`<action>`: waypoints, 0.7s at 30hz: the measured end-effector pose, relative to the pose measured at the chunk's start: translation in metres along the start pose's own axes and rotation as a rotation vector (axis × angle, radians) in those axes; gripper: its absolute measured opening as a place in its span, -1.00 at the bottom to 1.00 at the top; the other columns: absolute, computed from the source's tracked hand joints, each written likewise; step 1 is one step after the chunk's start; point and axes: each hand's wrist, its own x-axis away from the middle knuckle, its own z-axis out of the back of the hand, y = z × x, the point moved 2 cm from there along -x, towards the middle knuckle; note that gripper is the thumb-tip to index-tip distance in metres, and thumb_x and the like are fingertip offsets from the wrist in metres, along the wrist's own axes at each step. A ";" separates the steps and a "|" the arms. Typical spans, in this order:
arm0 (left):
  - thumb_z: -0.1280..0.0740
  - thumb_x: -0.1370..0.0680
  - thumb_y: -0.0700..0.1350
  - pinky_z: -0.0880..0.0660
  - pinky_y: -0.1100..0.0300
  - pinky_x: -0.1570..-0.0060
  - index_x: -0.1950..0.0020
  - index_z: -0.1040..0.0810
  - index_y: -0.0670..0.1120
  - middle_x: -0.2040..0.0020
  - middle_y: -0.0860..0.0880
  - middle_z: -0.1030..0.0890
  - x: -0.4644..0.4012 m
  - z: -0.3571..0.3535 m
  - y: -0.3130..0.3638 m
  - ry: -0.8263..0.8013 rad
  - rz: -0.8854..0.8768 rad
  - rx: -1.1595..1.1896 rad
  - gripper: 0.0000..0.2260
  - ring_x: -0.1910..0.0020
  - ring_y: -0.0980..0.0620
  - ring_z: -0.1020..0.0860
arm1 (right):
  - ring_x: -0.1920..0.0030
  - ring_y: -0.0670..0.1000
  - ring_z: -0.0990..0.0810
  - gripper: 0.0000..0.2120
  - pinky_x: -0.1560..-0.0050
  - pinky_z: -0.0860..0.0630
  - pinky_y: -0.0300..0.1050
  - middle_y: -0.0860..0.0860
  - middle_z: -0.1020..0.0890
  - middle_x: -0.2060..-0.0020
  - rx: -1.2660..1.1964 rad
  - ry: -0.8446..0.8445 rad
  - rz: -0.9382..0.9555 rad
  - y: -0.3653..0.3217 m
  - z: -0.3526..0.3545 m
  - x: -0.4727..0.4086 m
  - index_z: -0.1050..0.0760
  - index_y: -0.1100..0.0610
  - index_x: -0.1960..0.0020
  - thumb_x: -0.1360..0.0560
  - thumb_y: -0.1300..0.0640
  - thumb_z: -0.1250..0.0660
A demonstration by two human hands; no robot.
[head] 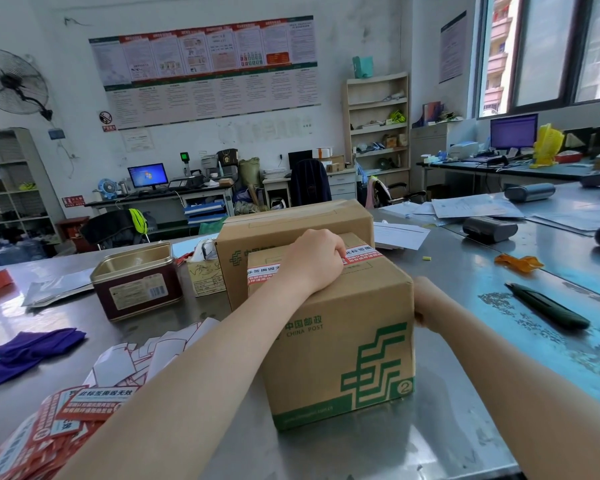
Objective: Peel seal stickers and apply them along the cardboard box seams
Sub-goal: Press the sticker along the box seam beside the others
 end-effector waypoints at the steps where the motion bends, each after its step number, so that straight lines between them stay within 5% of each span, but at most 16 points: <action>1: -0.11 -0.52 -0.27 -0.51 0.08 0.08 -0.06 -0.65 -0.11 -0.14 -0.10 -0.62 0.000 0.000 0.000 0.001 0.001 0.001 -0.67 0.08 -0.04 -0.53 | 0.47 -0.02 -0.23 -0.85 0.49 -0.21 -0.21 0.07 -0.30 0.46 0.023 0.002 -0.011 0.004 0.002 0.001 -0.30 0.18 0.23 -0.51 0.26 -0.19; 6: -0.11 -0.52 -0.27 -0.51 0.09 0.07 -0.05 -0.65 -0.12 -0.16 -0.10 -0.61 0.000 0.001 0.001 0.002 0.005 0.009 -0.67 0.05 -0.04 -0.54 | 0.35 0.01 -0.39 -0.80 0.36 -0.39 -0.18 0.09 -0.43 0.40 -0.009 0.111 0.103 -0.027 0.016 0.003 -0.35 0.18 0.33 -0.45 0.31 -0.23; 10: -0.11 -0.52 -0.27 -0.51 0.08 0.02 -0.07 -0.65 -0.11 -0.17 -0.09 -0.61 0.000 0.001 0.002 0.006 0.006 0.007 -0.67 -0.03 -0.06 -0.55 | 0.35 -0.01 -0.37 -0.79 0.38 -0.35 -0.24 0.06 -0.42 0.40 -0.047 0.081 0.244 -0.069 0.014 0.016 -0.38 0.16 0.36 -0.46 0.25 -0.20; 13: -0.12 -0.51 -0.28 -0.50 0.06 -0.03 -0.08 -0.65 -0.11 -0.15 -0.08 -0.62 0.001 0.003 0.003 0.010 0.006 0.003 -0.66 -0.08 -0.06 -0.54 | 0.26 0.12 -0.41 -0.86 0.23 -0.38 -0.12 0.21 -0.41 0.32 0.060 0.046 0.293 -0.081 0.002 0.028 -0.45 0.19 0.25 -0.45 0.20 -0.18; 15: -0.12 -0.51 -0.27 -0.50 0.07 -0.03 -0.07 -0.65 -0.11 -0.14 -0.08 -0.62 0.001 0.003 0.003 0.009 0.005 0.004 -0.67 -0.07 -0.06 -0.54 | 0.11 0.30 -0.54 -0.74 0.04 -0.54 0.06 0.40 -0.53 0.10 0.148 0.038 0.310 -0.079 -0.001 0.029 -0.57 0.35 0.05 -0.47 0.23 -0.15; 17: -0.13 -0.51 -0.27 -0.51 0.06 -0.02 -0.06 -0.66 -0.11 -0.15 -0.07 -0.62 0.002 0.003 0.003 0.009 0.006 -0.003 -0.67 -0.05 -0.06 -0.54 | 0.09 0.20 -0.55 -0.69 -0.09 -0.52 0.08 0.35 -0.54 -0.11 0.224 0.015 0.325 -0.076 -0.001 0.031 -0.50 0.39 -0.14 -0.51 0.23 -0.16; 21: -0.13 -0.50 -0.27 -0.50 0.11 0.02 -0.06 -0.66 -0.11 -0.18 -0.07 -0.61 0.003 0.004 0.004 -0.003 -0.003 0.010 -0.66 0.03 -0.03 -0.54 | 0.04 0.16 -0.56 -0.67 -0.15 -0.48 0.06 0.28 -0.59 -0.09 0.345 0.013 0.367 -0.072 0.005 0.038 -0.54 0.36 -0.12 -0.57 0.12 -0.18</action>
